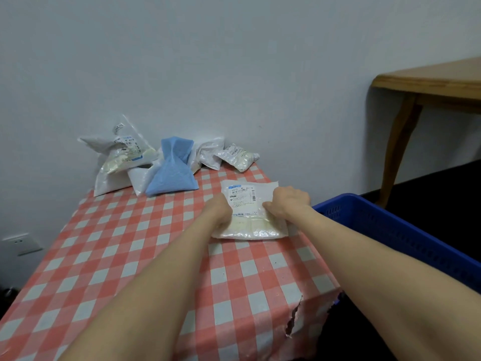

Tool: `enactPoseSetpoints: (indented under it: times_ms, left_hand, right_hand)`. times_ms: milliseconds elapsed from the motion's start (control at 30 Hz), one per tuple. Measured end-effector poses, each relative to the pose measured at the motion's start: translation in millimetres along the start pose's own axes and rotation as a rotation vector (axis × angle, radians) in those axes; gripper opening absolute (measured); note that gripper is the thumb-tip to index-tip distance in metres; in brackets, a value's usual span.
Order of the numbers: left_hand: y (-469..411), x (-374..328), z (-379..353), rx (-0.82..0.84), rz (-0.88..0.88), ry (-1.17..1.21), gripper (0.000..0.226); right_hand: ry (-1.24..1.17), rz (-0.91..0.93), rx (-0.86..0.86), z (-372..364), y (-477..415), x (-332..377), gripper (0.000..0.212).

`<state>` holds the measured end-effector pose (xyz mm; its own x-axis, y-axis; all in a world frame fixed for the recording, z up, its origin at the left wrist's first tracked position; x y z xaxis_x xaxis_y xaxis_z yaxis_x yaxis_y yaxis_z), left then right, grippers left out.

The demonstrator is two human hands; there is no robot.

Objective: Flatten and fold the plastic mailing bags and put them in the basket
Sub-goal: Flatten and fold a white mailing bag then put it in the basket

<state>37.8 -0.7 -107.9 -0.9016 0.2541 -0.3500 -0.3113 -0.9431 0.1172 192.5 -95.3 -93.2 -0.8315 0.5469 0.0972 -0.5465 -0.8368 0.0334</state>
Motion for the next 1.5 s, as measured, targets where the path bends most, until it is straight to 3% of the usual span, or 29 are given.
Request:
enactPoseSetpoints:
  times_ms: [67,167,300,500,833,1500]
  left_hand:
    - [0,1,1,0.006,0.007,-0.078,0.042]
    - [-4,2,15,-0.129,0.013,-0.167,0.042]
    - [-18,-14,22,-0.238,-0.202,-0.095,0.044]
    - [-44,-34,-3,-0.098,-0.395,-0.106,0.052]
    - [-67,-30,-37,0.073,-0.313,-0.136,0.052]
    - [-69,-28,-45,0.088,-0.294,-0.107,0.052]
  right_hand:
    - [-0.051,-0.023,-0.056,3,-4,-1,0.037]
    - [-0.235,0.007,-0.100,1,-17,3,0.039]
    - [-0.311,0.136,-0.060,-9,-33,15,0.053]
    - [-0.256,0.198,0.038,-26,-59,34,0.056]
    - [-0.232,0.203,0.137,-49,-78,38,0.056]
    - [-0.275,0.167,0.150,-57,-79,35,0.055]
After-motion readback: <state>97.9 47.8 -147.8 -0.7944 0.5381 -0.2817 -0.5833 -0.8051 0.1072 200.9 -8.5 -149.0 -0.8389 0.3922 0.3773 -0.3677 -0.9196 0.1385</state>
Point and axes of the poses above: each hand's wrist, its own y-axis away from the middle knuckle, its own z-axis out of the back of the hand, x = y × z, the point moved 6 cm from there along -y, towards the middle knuckle, and after that the axes turned 1 degree about -x, right-handed, at the moved point
